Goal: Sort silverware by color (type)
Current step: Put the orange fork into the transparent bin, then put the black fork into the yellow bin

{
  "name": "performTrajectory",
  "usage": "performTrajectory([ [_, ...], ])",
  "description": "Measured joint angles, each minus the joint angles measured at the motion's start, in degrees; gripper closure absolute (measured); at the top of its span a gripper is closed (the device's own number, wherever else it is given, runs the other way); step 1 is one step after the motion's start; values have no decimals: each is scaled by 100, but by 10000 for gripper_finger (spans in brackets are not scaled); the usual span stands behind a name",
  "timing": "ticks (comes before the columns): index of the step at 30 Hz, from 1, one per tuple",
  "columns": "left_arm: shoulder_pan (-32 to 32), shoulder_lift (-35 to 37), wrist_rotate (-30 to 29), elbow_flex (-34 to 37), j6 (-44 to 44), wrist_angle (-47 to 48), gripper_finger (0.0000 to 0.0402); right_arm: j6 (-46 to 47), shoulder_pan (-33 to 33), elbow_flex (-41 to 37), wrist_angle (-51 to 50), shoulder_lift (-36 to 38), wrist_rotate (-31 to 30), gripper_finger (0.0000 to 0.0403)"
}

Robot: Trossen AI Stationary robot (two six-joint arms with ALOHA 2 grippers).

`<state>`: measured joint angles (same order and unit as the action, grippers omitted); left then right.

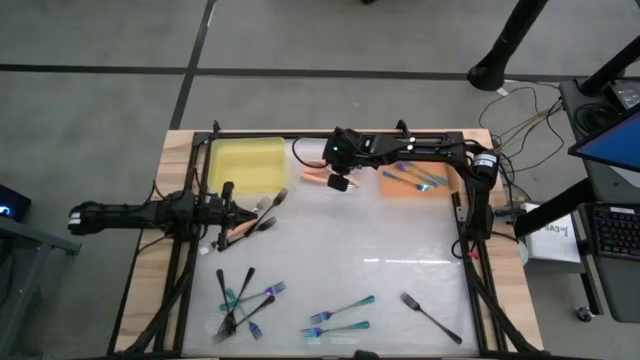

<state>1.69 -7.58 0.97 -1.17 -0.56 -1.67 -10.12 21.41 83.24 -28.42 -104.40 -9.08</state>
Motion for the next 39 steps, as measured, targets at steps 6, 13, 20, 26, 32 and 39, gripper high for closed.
performTrajectory([
  [6,0,-1,2,0,0,0,402,445,-112,108,-729,62,8,349],
  [13,0,1,2,0,0,0,402,991,-558,177,-2367,215,213,349],
  [20,0,-2,1,0,1,0,402,1669,-1203,177,-3352,517,804,348],
  [26,0,-2,0,0,0,-1,402,2265,-1897,82,-3526,902,789,348],
  [32,0,1,2,0,2,0,402,3043,-2724,-296,-3516,1327,755,348],
  [39,0,-6,1,1,1,0,402,4334,-3779,-1014,-3386,1765,754,348],
])
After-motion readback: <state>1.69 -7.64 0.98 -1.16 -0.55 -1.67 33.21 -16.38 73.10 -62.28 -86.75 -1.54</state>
